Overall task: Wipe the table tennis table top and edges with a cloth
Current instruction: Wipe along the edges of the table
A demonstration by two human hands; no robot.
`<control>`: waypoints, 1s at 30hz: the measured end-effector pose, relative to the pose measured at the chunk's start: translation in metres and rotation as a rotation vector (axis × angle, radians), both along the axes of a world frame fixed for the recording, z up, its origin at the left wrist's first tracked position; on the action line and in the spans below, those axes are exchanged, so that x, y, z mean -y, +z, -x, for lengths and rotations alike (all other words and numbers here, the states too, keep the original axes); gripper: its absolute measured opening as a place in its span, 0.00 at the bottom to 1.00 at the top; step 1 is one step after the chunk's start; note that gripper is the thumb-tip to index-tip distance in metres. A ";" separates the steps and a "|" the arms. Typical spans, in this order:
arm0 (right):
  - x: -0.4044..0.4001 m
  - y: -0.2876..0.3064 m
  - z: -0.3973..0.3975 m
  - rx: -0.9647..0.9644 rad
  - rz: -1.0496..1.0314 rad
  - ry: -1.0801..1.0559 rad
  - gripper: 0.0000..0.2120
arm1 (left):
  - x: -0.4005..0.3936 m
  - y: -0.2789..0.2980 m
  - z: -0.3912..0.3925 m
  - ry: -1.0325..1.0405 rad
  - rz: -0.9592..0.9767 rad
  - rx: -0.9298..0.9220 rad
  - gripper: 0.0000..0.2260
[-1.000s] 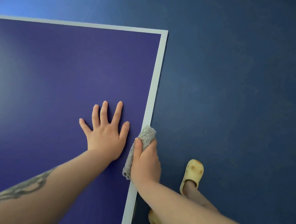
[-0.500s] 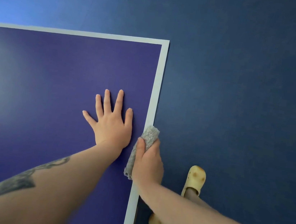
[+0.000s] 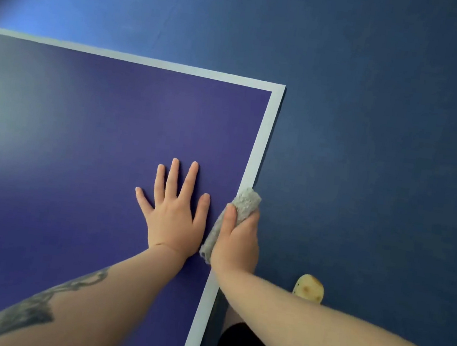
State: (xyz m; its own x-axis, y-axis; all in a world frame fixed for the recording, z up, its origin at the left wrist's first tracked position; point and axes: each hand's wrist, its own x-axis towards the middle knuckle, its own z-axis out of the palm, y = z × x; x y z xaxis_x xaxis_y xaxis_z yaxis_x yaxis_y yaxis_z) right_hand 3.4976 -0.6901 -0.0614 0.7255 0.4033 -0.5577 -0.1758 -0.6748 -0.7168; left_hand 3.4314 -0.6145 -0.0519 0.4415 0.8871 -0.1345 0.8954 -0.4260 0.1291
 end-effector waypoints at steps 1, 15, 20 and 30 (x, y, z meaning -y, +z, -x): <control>-0.014 -0.001 -0.015 -0.001 0.007 0.000 0.28 | 0.000 0.000 0.001 0.001 0.002 -0.002 0.28; -0.042 0.000 -0.066 -0.052 -0.024 0.114 0.27 | -0.001 0.002 0.000 0.022 0.001 -0.012 0.28; -0.042 -0.002 -0.055 -0.040 -0.033 0.041 0.28 | -0.001 0.002 0.002 0.023 0.014 -0.037 0.28; -0.087 -0.002 -0.111 -0.079 -0.050 0.020 0.27 | -0.015 0.007 -0.046 0.146 0.009 -0.085 0.24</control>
